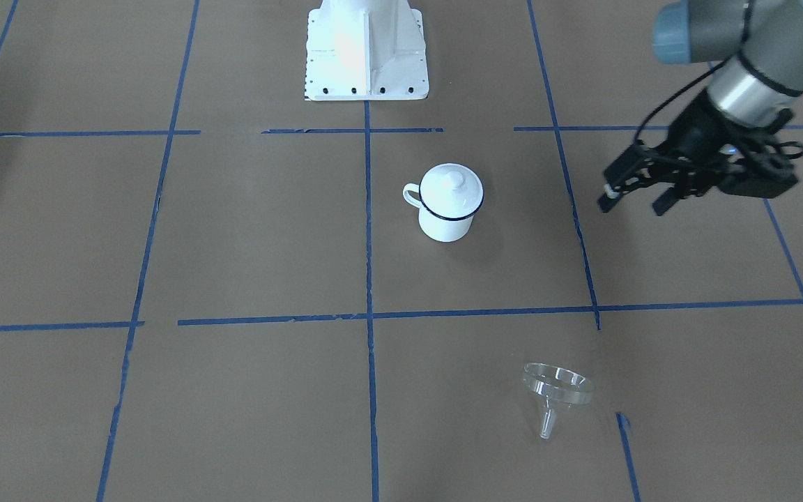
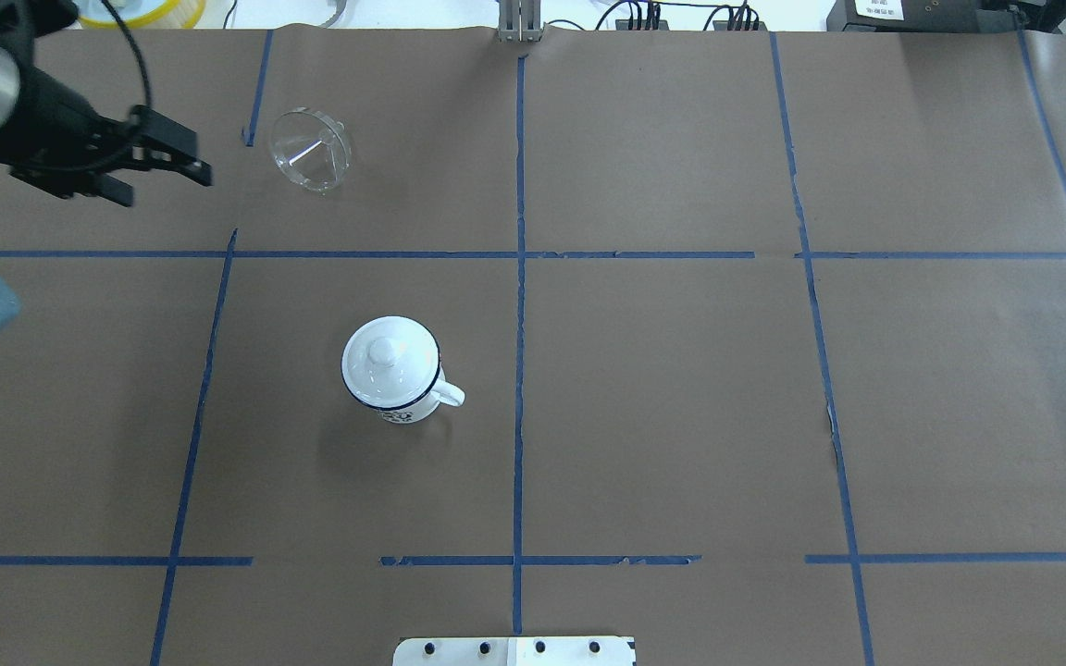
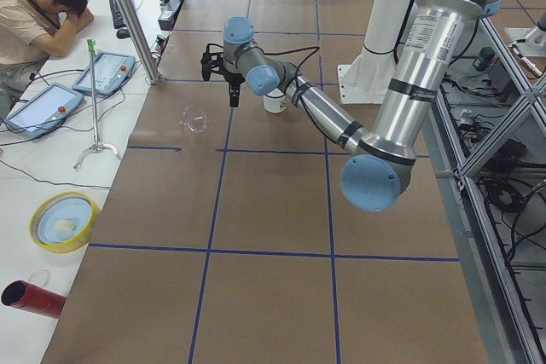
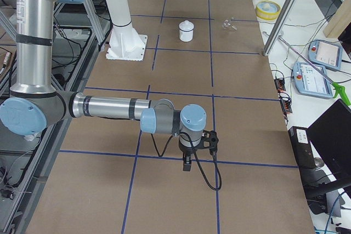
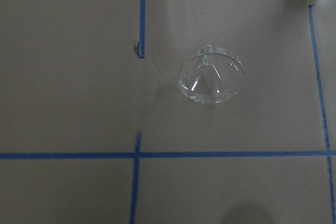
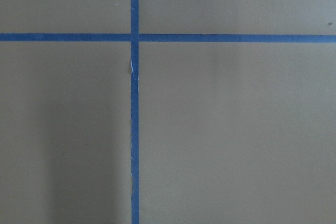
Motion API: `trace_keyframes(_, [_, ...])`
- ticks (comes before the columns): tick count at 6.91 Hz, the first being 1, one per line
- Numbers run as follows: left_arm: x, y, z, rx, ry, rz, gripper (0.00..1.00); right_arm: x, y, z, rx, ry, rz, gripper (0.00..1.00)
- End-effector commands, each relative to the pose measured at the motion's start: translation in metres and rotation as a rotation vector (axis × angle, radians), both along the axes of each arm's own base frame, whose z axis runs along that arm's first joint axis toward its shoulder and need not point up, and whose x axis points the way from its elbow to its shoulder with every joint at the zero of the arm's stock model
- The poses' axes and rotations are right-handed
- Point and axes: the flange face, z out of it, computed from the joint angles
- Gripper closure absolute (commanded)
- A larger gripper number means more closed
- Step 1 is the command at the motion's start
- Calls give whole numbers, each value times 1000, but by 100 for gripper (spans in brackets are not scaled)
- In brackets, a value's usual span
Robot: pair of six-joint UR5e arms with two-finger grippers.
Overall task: Place funnel on cup
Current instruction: 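Move the left gripper over the white lid on the mug and lower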
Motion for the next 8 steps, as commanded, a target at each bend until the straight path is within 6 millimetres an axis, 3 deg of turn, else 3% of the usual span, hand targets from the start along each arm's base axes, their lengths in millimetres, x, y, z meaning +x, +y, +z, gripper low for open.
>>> trace_keyframes(1, [127,52,-90,-135,-61,-44,0,0,0,0,0,0,0,0])
trace_keyframes(2, [169,77,-97,-150,-123,-57,0,0,0,0,0,0,0,0])
trace_keyframes(3, [183,77,-90,-181,-148,-60,0,0,0,0,0,0,0,0])
trace_keyframes(5, [195,81,-82,-195,-168,-50,0,0,0,0,0,0,0,0])
trace_keyframes(8, [194,79,-73,-186,-210,-70,0,0,0,0,0,0,0,0])
